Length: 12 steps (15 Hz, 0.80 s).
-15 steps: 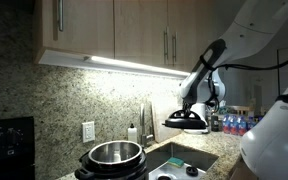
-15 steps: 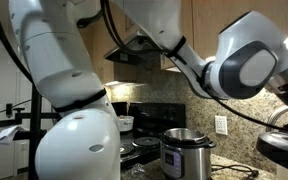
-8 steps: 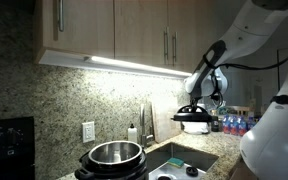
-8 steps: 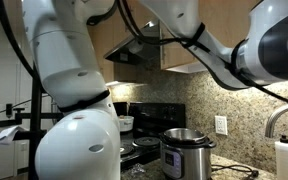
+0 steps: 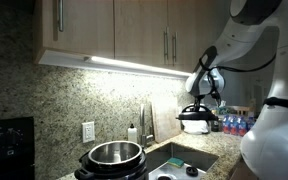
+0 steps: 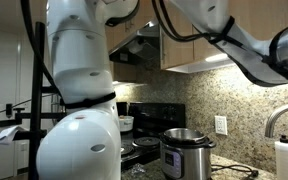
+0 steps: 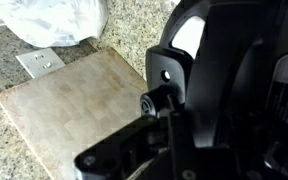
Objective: Remove the lid from the rice cooker and put it on the right side of the counter
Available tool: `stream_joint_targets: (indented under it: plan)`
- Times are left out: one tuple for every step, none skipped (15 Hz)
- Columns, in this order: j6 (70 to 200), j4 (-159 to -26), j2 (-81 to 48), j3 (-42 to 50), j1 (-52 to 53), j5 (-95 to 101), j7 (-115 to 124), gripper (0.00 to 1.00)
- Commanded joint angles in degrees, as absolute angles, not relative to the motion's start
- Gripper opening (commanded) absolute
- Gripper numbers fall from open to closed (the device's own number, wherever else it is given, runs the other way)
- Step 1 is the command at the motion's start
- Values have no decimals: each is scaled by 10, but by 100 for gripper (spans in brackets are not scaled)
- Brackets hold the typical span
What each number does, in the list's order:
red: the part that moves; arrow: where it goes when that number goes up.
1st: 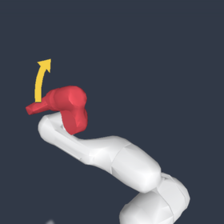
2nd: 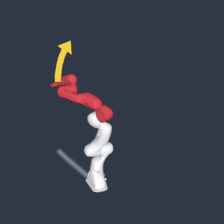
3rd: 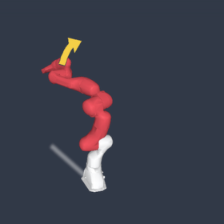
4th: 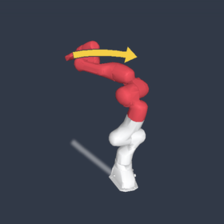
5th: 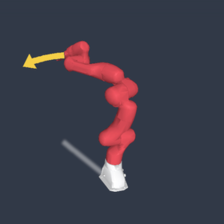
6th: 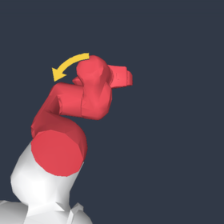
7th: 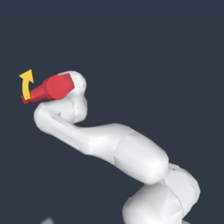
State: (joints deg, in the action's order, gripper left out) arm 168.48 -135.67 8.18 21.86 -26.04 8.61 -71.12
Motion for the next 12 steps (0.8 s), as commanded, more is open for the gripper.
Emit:
stream_joint_targets:
  plan:
    - [1683, -1357, 82, 219, -258, 84, -711, 2]
    - [1682, -1357, 82, 220, -257, 84, -711, 2]
    - [1682, -1357, 82, 220, -256, 84, -711, 2]
    - [1682, -1357, 82, 221, -255, 83, -711, 2]
    - [1678, -1349, 75, 222, -255, 79, -710, 2]
    - [1675, -1345, 70, 224, -255, 75, -708, 2]
    - [1678, -1337, 58, 227, -256, 72, -705, 2]
    - [1676, -1330, 51, 229, -257, 71, -704, 2]
    - [1679, -1323, 43, 232, -259, 70, -699, 2]
    - [1678, -1314, 34, 236, -259, 65, -697, 2]
    - [1679, -1305, 26, 239, -258, 61, -695, 2]
    - [1684, -1292, 15, 242, -260, 56, -689, 2]
